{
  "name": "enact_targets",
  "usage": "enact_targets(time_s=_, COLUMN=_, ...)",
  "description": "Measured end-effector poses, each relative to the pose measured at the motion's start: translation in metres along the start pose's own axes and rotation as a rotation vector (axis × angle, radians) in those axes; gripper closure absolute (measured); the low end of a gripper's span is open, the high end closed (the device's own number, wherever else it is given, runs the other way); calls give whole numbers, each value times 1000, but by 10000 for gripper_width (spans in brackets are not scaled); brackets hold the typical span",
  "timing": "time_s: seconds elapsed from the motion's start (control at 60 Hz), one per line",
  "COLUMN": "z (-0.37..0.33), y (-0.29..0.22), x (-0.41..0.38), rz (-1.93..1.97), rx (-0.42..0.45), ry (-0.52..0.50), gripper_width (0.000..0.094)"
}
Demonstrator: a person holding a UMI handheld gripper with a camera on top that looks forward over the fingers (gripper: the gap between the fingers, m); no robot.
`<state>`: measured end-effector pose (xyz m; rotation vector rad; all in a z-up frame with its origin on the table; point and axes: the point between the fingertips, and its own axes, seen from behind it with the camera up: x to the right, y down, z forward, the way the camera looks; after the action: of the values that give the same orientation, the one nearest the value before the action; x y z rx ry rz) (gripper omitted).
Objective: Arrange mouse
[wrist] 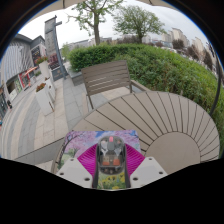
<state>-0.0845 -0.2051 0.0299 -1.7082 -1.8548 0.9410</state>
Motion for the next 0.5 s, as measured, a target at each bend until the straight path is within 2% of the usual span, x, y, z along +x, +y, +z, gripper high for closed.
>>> enact_targets(time_s=0.167, z=25, y=33, x=-21, rz=-36, rx=-30, ry=15, gripper_width=514)
enact_targets(time_s=0.267, z=28, y=38, x=-23, rz=-17, rx=-43, ry=2, gripper_width=437)
enact_targets(time_s=0.3, z=23, y=38, x=-23, rz=-21, rx=-53, ry=1, gripper_width=321)
enact_targets(time_s=0.333, z=18, y=37, x=-21, rz=-26, rx=-58, ry=-2, gripper_width=118)
enact_targets(time_s=0.35, z=15, y=35, x=-19, rz=-26, rx=-55, ry=1, gripper_width=67)
enact_targets(time_s=0.383, z=7, y=31, x=-15, rz=-29, rx=-52, ry=8, gripper_width=118)
enact_targets(time_s=0.5, z=-41, y=24, x=5, rz=-41, rx=-86, ry=51, gripper_width=83)
